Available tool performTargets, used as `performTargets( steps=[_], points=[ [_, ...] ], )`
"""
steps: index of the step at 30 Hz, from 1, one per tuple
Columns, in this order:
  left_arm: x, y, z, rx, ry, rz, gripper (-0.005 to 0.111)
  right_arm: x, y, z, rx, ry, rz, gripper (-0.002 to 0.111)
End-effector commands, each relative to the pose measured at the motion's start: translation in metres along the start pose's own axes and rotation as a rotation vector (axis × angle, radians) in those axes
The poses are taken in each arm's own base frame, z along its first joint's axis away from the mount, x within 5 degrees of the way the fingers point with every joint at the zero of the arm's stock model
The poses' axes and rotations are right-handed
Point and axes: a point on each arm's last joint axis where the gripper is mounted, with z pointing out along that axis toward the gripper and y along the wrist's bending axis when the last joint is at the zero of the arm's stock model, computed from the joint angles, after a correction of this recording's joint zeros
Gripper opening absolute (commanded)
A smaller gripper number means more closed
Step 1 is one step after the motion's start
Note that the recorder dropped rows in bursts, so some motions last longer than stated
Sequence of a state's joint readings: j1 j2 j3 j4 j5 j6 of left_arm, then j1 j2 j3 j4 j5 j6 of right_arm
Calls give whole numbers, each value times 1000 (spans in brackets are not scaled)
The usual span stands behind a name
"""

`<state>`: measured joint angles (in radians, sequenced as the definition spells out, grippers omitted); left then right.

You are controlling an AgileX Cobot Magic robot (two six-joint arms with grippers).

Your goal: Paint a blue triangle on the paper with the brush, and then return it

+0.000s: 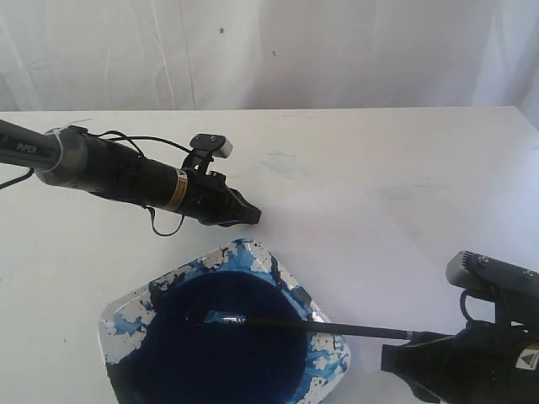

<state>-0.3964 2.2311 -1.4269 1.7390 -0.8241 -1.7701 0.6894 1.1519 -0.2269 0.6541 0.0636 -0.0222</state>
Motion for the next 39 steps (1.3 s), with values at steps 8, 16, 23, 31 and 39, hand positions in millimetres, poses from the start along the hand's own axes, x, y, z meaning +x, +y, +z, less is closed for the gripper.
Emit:
performTargets(
  steps=[8, 16, 23, 31, 39],
  points=[
    [-3, -3, 0, -4, -3, 11, 0, -5, -11, 22, 105, -55, 67, 45],
    [-3, -3, 0, -4, -3, 11, 0, -20, -9, 23, 109, -182, 60, 45],
    [-3, -3, 0, -4, -3, 11, 0, -36, -1, 41, 121, -204, 142, 45],
    [-3, -3, 0, -4, -3, 11, 0, -38, -1, 45, 99, -224, 402, 45],
    [-3, -3, 0, -4, -3, 11, 0, -41, 1, 44, 58, -259, 516, 45]
  ],
)
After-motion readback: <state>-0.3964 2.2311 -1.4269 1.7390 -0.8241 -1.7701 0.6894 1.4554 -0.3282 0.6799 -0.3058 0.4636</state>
